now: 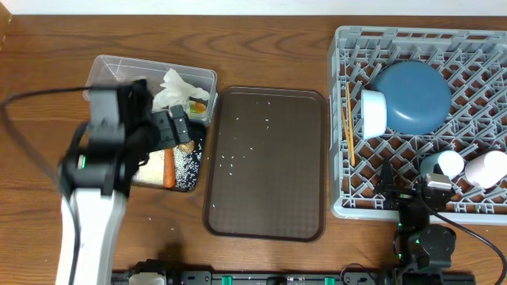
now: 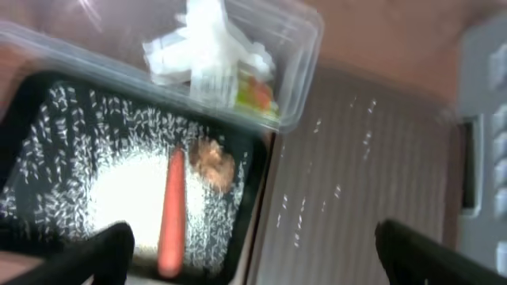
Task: Sort waste into correct bins and load items into the dishwasher rack
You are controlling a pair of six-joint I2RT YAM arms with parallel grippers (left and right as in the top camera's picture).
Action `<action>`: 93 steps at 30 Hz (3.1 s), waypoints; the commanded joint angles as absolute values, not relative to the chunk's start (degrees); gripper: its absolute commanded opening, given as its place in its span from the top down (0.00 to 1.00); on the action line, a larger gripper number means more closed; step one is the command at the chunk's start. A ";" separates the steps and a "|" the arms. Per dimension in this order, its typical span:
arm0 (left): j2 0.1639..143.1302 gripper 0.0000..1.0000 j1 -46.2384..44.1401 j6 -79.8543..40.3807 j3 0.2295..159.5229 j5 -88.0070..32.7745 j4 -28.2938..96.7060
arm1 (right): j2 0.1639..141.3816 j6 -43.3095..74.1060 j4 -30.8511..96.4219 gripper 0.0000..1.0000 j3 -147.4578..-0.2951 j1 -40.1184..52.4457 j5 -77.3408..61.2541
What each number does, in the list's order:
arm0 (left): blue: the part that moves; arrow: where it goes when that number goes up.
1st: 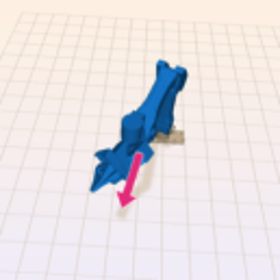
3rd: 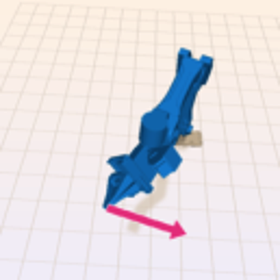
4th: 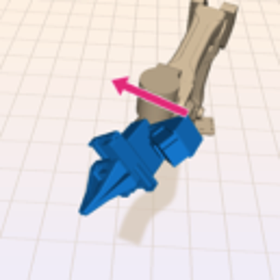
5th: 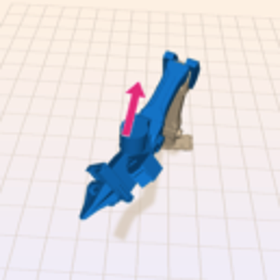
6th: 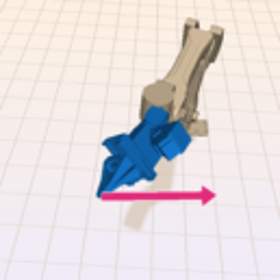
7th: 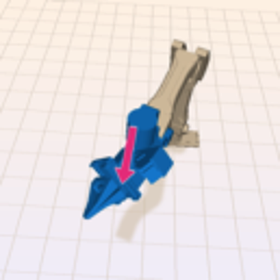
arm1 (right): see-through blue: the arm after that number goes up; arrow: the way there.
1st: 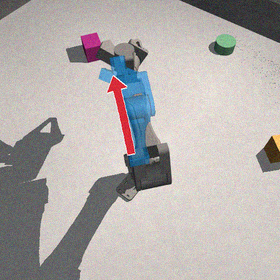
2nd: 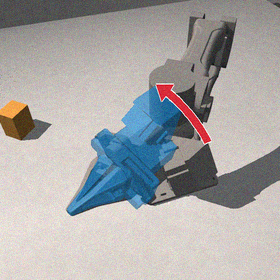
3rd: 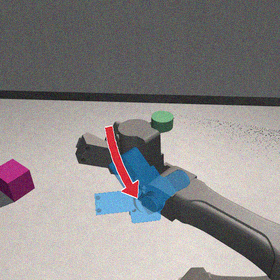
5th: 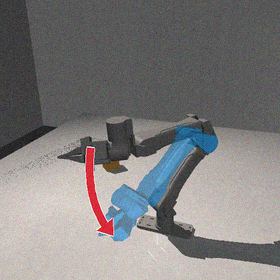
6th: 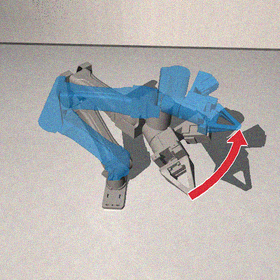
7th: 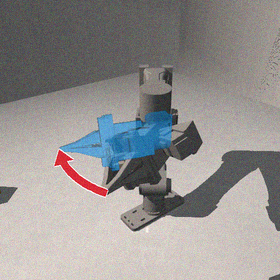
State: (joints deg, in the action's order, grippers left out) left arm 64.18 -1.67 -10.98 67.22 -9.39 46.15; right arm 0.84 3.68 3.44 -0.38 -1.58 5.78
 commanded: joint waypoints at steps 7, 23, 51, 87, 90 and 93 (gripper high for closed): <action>37.34 0.02 -1.74 -0.84 40.49 -8.08 16.43 | 0.75 4.21 3.68 0.01 -0.32 -2.02 5.54; 6.20 0.02 -1.63 5.39 19.73 -7.62 9.28 | 0.75 4.21 3.66 0.01 -0.32 -2.02 5.54; 0.10 0.02 -1.69 5.37 0.23 -7.64 -2.81 | 0.75 4.21 3.68 0.01 -0.32 -2.02 5.54; 0.67 0.02 -1.69 5.37 0.23 -7.64 3.36 | 0.75 4.21 3.66 0.01 -0.32 -2.02 5.54; 0.67 0.02 -1.69 5.37 0.23 -7.64 3.36 | 0.75 4.21 3.68 0.01 -0.32 -2.02 5.54; 0.67 0.02 -1.69 5.37 0.23 -7.64 3.36 | 0.75 4.21 3.66 0.01 -0.32 -2.02 5.54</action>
